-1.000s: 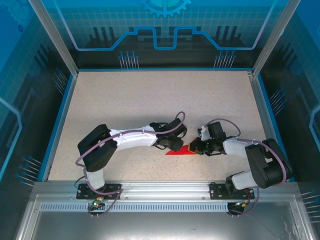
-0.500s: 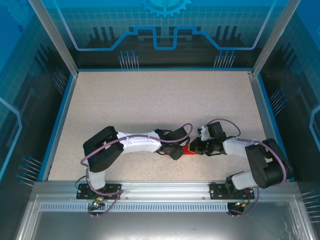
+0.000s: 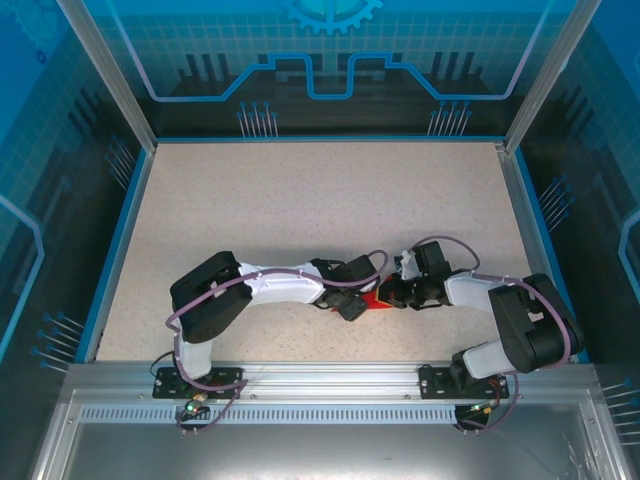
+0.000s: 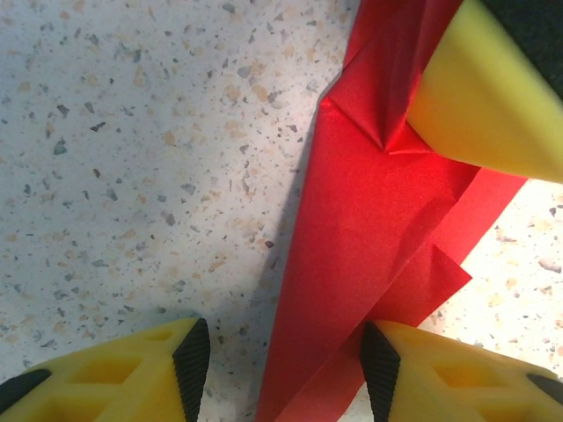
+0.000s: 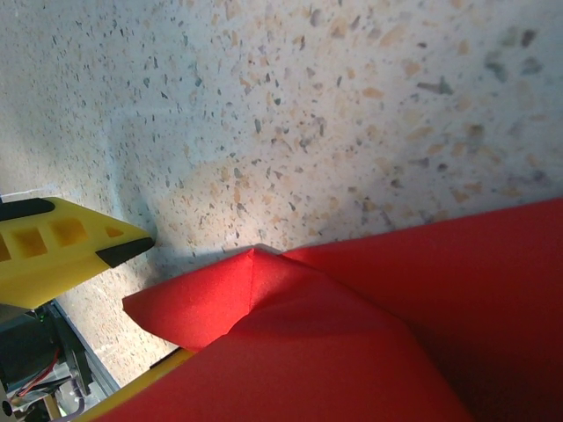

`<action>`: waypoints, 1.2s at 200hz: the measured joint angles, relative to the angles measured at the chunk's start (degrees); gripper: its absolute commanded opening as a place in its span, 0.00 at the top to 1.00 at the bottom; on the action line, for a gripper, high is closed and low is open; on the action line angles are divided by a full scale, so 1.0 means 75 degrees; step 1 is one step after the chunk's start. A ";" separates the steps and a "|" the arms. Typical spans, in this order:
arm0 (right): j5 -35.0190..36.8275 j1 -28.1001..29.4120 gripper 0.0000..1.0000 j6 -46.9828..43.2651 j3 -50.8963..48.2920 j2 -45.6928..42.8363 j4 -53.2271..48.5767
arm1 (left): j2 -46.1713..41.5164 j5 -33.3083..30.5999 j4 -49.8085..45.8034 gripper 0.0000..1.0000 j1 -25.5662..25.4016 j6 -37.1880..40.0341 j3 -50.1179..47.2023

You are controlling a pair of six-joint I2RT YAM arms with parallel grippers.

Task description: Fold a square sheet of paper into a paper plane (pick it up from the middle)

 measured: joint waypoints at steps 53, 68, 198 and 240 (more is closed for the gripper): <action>-0.0009 0.0000 1.00 -0.0035 0.0000 0.0000 -0.0020 | -0.0242 0.0586 0.0227 0.45 0.0169 -0.0009 -0.0309; -0.0009 0.0000 1.00 -0.0035 0.0000 0.0000 -0.0020 | -0.0277 0.0764 0.0230 0.44 0.0210 -0.0015 -0.0344; -0.0009 -0.0003 1.00 -0.0058 0.0058 -0.0003 -0.0184 | 0.0175 0.0344 -0.0449 0.42 0.0108 -0.0029 0.0280; -0.0006 -0.0003 1.00 -0.0058 0.0131 -0.0102 -0.0443 | 0.0428 -0.0047 -0.0918 0.43 -0.0047 -0.0058 0.0699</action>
